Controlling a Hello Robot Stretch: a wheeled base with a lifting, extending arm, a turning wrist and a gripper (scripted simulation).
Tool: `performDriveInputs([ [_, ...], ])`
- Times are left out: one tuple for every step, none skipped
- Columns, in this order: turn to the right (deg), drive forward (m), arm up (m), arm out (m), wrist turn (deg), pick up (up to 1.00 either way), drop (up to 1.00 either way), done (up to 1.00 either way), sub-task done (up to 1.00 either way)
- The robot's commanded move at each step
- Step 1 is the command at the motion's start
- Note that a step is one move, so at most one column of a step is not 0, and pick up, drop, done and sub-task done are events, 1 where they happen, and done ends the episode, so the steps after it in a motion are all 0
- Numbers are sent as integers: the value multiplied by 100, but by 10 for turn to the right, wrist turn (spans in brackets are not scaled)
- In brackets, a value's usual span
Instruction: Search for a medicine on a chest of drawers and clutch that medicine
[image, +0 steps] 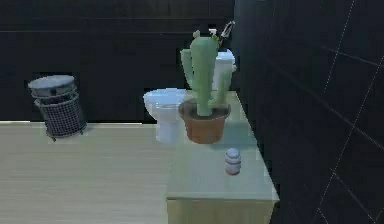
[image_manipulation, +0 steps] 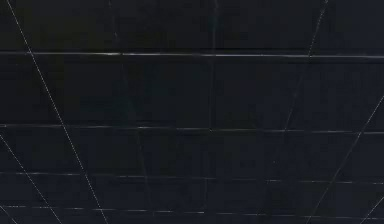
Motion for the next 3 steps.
performDriveInputs([
  [-450, 0, 0, 0, 0, 0, 0, 0, 0],
  [-270, 0, 0, 0, 0, 0, 0, 0, 0],
  [0, 0, 50, 0, 0, 0, 0, 0, 0],
])
